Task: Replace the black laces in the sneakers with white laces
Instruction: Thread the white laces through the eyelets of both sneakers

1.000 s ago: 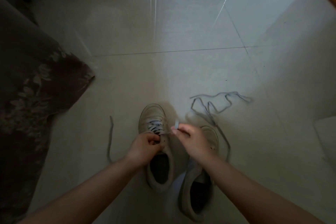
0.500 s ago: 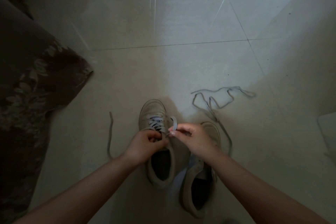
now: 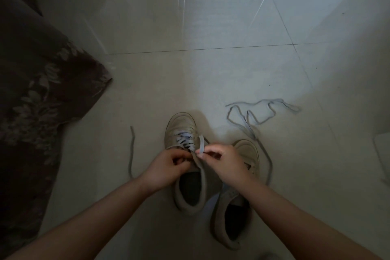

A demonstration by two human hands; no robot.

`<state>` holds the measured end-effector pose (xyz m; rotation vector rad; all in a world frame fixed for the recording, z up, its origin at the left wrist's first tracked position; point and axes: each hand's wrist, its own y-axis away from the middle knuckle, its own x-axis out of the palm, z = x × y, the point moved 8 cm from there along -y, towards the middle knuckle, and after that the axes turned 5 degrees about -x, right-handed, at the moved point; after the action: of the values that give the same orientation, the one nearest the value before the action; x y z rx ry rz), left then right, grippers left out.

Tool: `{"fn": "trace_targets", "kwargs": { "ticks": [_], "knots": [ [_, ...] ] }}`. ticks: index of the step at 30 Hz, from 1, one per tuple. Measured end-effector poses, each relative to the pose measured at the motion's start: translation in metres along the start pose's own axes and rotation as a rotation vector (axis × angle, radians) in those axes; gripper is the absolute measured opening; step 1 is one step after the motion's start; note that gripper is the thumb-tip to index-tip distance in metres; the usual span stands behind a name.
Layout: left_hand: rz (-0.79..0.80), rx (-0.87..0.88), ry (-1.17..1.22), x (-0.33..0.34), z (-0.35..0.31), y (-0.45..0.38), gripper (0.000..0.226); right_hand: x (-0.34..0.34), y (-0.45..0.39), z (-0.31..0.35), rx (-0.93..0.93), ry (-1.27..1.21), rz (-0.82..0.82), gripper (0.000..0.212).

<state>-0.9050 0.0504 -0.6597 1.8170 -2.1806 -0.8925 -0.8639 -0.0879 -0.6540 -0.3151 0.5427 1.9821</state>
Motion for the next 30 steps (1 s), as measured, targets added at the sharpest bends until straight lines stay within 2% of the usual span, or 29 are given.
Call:
{"fn": "trace_targets", "kwargs": {
  "ticks": [2,6,11,14,16,17,21,23,24,25,26,28,30],
  "knots": [
    [-0.058,0.068,-0.102,-0.002,-0.002,0.0,0.01,0.003,0.001,0.0,0.028,0.001,-0.015,0.012],
    [-0.234,0.085,-0.266,-0.002,-0.004,-0.006,0.007,0.003,0.005,-0.003,0.104,-0.078,-0.057,0.012],
    [-0.261,0.154,-0.217,-0.003,-0.005,-0.009,0.004,0.014,0.017,-0.005,0.173,-0.097,-0.021,0.025],
    [-0.245,0.128,-0.128,-0.008,-0.002,-0.009,0.018,0.009,0.018,-0.008,0.122,-0.014,-0.072,0.022],
    [-0.206,0.08,0.037,-0.011,-0.001,-0.008,0.025,0.002,0.019,-0.005,0.074,0.023,-0.139,0.025],
    [-0.165,0.038,0.214,-0.011,0.0,-0.006,0.025,-0.001,0.019,-0.004,0.063,0.024,-0.164,0.027],
    [0.046,-0.168,1.164,-0.008,0.004,-0.003,0.033,-0.005,0.017,-0.015,0.143,-0.055,-0.243,0.031],
    [-0.016,-0.262,1.264,-0.015,0.011,-0.004,0.036,-0.009,0.015,-0.016,0.151,-0.065,-0.279,0.029],
    [-0.078,-0.284,1.124,-0.022,0.015,-0.003,0.033,-0.011,0.015,-0.017,0.151,-0.067,-0.286,0.029],
    [-0.154,-0.262,0.84,-0.031,0.016,-0.002,0.031,-0.011,0.014,-0.016,0.15,-0.066,-0.29,0.028],
    [-0.234,-0.168,0.421,-0.042,0.013,-0.002,0.027,-0.012,0.014,-0.016,0.15,-0.061,-0.294,0.028],
    [-0.266,0.075,-0.298,-0.038,-0.003,0.001,0.013,-0.012,0.014,-0.015,0.144,-0.047,-0.289,0.028],
    [-0.266,0.212,-0.642,-0.026,-0.013,0.006,0.018,-0.012,0.012,-0.013,0.129,-0.043,-0.275,0.029]
  ]
}}
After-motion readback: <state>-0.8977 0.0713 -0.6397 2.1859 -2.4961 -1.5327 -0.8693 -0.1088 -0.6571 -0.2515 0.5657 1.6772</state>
